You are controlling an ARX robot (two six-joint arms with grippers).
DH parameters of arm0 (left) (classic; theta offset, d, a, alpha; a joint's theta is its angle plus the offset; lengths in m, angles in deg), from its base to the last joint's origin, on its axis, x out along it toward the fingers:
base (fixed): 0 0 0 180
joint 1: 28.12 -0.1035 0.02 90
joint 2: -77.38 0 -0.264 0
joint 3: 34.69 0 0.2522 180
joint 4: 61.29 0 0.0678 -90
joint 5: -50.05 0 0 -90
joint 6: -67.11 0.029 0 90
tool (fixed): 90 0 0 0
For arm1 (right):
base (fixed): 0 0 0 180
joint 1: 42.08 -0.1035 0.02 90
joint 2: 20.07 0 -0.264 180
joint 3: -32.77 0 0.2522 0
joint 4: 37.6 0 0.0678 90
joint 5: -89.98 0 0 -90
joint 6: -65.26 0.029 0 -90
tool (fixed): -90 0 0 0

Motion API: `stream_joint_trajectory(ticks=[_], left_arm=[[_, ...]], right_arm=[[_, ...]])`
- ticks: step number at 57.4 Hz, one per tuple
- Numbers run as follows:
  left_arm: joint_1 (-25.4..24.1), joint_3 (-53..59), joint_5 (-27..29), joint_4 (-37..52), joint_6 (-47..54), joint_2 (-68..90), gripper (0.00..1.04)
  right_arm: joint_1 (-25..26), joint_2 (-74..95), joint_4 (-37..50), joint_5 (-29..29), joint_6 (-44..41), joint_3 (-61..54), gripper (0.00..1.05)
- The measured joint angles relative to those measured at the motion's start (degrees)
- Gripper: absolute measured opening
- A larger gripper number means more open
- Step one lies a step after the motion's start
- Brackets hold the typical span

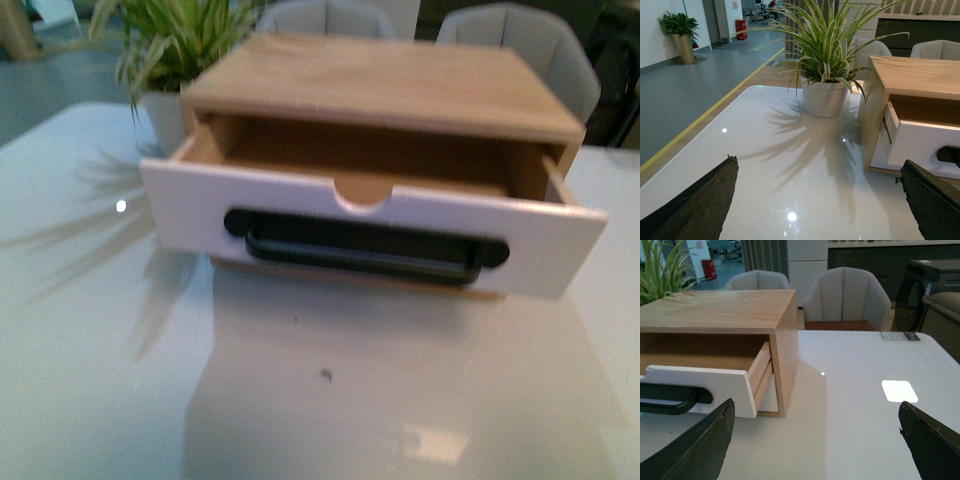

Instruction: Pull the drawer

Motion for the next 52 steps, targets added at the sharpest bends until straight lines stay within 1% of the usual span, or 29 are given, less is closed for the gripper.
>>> stream_joint_trajectory(ticks=[52], left_arm=[[0.0, 0.0, 0.0, 0.0, 0.0, 0.0, 0.97]], right_arm=[[0.0, 0.0, 0.0, 0.0, 0.0, 0.0, 0.96]])
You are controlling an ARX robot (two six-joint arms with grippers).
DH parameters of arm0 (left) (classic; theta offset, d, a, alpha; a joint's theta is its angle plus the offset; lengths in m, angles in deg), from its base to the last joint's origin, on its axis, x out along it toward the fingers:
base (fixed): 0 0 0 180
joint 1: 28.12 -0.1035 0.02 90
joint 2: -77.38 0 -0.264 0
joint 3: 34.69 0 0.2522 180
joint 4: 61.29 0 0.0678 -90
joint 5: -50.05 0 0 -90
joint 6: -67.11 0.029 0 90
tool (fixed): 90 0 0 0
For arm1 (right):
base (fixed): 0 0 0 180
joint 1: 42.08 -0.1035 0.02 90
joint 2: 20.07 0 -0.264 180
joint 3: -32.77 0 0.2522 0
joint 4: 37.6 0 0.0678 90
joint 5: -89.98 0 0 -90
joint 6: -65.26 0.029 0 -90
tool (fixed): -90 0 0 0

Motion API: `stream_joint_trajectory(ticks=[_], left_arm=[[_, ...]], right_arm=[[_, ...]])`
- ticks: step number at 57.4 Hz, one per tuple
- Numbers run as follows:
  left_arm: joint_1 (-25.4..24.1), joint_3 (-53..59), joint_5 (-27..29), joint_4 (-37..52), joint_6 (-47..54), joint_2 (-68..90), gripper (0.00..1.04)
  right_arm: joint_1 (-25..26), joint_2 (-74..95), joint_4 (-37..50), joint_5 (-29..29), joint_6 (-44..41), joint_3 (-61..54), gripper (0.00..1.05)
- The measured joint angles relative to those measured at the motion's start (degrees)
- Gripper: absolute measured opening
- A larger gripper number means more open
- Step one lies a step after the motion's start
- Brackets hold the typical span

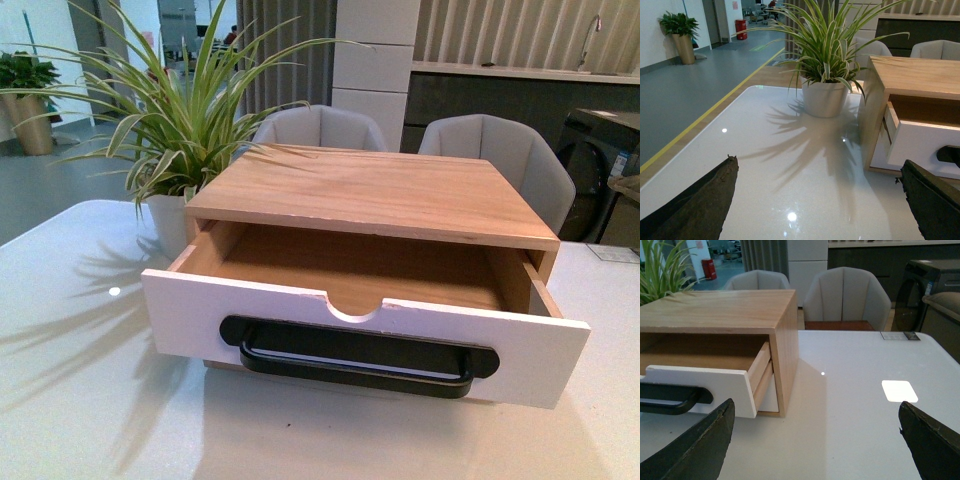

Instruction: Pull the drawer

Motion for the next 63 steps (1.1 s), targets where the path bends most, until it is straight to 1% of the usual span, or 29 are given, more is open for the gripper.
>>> stream_joint_trajectory(ticks=[63], left_arm=[[0.0, 0.0, 0.0, 0.0, 0.0, 0.0, 0.97]], right_arm=[[0.0, 0.0, 0.0, 0.0, 0.0, 0.0, 0.96]])
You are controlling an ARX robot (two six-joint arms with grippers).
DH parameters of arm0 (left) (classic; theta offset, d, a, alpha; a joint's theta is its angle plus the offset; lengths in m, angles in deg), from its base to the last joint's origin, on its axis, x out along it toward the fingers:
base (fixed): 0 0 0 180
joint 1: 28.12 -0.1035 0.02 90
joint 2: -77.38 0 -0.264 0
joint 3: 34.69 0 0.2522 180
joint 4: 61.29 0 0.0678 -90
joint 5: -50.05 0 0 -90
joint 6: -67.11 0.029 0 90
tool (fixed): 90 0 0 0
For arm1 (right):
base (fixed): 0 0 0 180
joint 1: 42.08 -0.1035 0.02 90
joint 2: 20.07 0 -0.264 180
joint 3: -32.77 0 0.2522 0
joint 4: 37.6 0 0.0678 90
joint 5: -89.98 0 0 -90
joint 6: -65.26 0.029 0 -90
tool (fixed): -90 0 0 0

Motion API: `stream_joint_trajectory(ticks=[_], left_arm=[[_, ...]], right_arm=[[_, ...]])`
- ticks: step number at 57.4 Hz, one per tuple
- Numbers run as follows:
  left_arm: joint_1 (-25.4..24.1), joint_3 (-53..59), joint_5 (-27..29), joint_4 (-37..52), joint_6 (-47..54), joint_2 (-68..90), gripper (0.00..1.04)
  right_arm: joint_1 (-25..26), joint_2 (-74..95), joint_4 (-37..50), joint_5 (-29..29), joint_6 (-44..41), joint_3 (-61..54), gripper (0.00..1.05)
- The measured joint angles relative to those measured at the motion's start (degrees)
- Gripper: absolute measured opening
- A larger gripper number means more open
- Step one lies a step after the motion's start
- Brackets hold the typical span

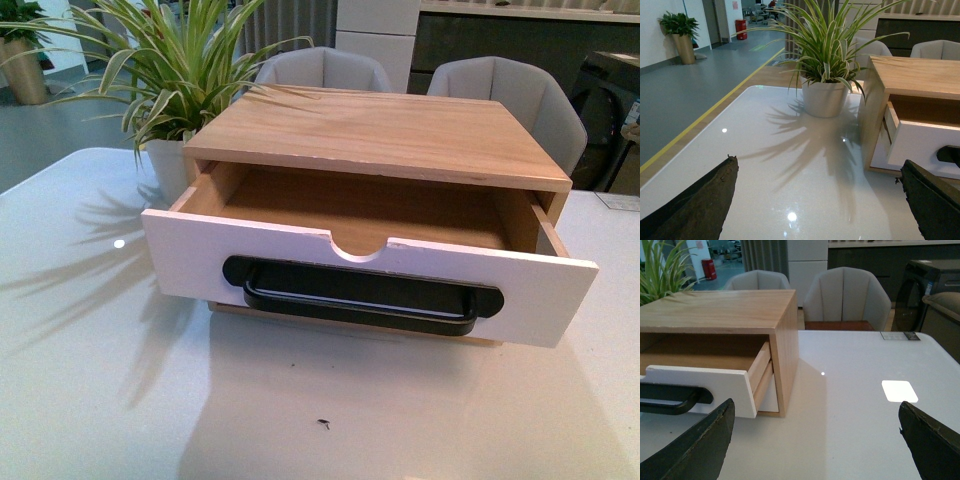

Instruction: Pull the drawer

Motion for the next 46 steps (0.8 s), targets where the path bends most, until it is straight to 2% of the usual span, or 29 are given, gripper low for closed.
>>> stream_joint_trajectory(ticks=[46], left_arm=[[0.0, 0.0, 0.0, 0.0, 0.0, 0.0, 0.97]], right_arm=[[0.0, 0.0, 0.0, 0.0, 0.0, 0.0, 0.96]])
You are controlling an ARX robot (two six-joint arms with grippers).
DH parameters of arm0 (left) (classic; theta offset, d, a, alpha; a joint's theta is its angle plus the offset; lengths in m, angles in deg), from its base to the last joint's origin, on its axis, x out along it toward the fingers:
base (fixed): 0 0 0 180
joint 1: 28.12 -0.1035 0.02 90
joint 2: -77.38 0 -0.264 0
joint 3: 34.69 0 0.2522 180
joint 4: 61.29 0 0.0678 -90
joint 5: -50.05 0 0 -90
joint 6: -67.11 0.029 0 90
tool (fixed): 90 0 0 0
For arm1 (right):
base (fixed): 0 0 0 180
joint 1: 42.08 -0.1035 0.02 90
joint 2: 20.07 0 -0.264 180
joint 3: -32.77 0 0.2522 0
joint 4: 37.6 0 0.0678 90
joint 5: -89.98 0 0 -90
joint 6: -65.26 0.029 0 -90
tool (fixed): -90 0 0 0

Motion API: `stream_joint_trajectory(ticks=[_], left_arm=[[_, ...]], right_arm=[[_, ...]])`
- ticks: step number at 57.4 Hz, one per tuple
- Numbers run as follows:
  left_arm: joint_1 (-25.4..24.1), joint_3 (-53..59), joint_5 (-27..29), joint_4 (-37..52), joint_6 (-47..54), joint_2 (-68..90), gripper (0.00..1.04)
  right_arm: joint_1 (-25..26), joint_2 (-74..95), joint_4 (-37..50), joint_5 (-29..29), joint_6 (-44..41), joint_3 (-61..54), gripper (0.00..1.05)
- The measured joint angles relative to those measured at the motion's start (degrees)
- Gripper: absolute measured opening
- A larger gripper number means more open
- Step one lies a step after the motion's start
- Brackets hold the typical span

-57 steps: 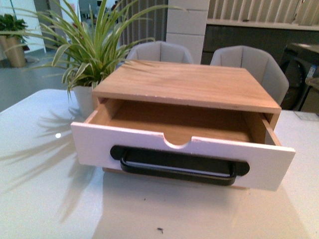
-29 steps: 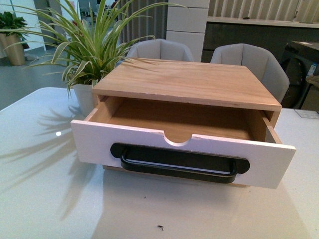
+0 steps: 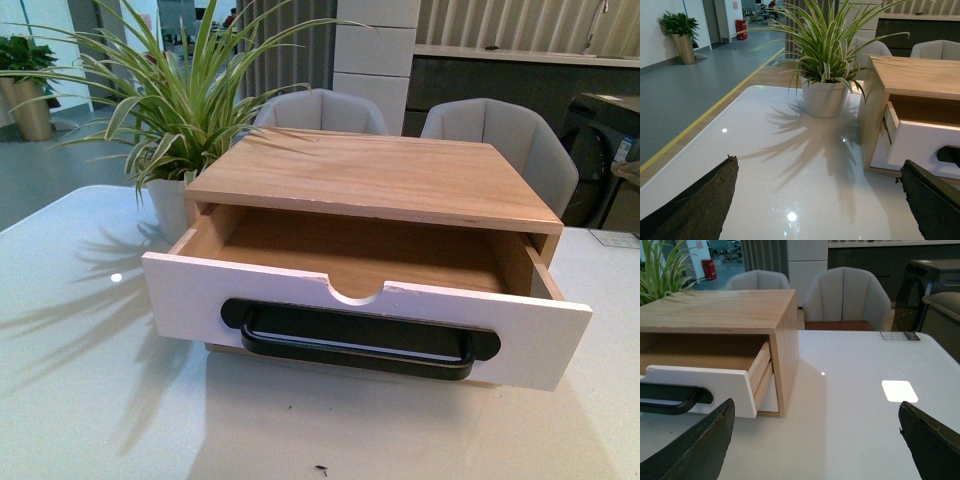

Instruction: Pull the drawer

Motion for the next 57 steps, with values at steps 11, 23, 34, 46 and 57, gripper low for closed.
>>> stream_joint_trajectory(ticks=[11, 23, 34, 46, 57], left_arm=[[0.0, 0.0, 0.0, 0.0, 0.0, 0.0, 0.97], [0.0, 0.0, 0.0, 0.0, 0.0, 0.0, 0.97], [0.0, 0.0, 0.0, 0.0, 0.0, 0.0, 0.97], [0.0, 0.0, 0.0, 0.0, 0.0, 0.0, 0.97], [0.0, 0.0, 0.0, 0.0, 0.0, 0.0, 0.97]], right_arm=[[0.0, 0.0, 0.0, 0.0, 0.0, 0.0, 0.96], [0.0, 0.0, 0.0, 0.0, 0.0, 0.0, 0.96], [0.0, 0.0, 0.0, 0.0, 0.0, 0.0, 0.96], [0.0, 0.0, 0.0, 0.0, 0.0, 0.0, 0.96], [0.0, 0.0, 0.0, 0.0, 0.0, 0.0, 0.96]])
